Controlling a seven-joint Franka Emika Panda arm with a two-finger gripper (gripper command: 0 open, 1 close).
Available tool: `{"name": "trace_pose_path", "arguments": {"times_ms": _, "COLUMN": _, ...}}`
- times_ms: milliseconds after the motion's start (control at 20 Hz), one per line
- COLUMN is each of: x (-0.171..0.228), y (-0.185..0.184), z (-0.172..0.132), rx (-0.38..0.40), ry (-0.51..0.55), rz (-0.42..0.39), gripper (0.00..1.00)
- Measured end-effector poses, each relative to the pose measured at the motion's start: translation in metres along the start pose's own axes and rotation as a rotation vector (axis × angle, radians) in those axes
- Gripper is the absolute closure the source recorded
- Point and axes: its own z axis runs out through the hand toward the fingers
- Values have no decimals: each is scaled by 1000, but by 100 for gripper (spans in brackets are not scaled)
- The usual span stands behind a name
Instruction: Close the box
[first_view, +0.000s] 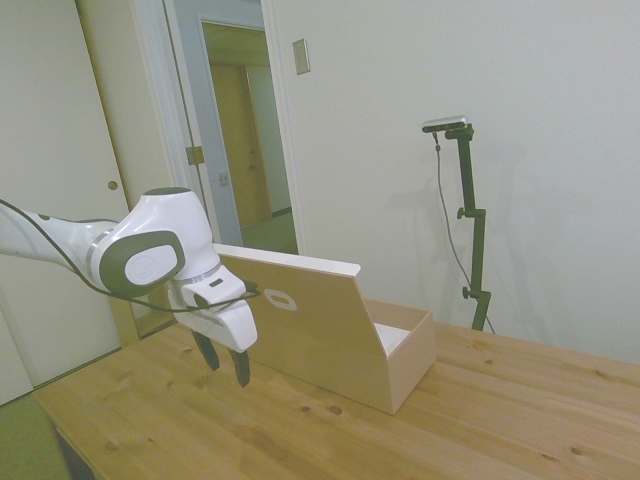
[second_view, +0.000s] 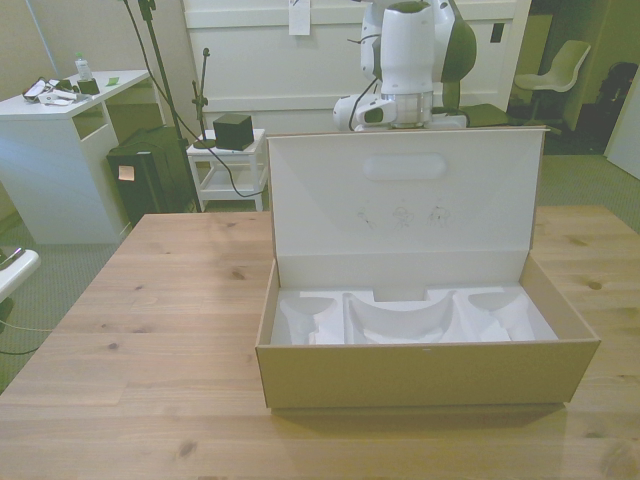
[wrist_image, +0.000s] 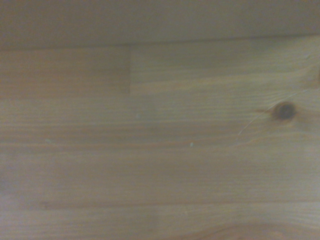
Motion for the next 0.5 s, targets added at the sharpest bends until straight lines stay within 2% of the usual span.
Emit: {"name": "trace_pose_path", "arguments": {"times_ms": 500, "x": 70, "y": 18, "z": -81, "rx": 95, "ry": 101, "rz": 105, "gripper": 0}}
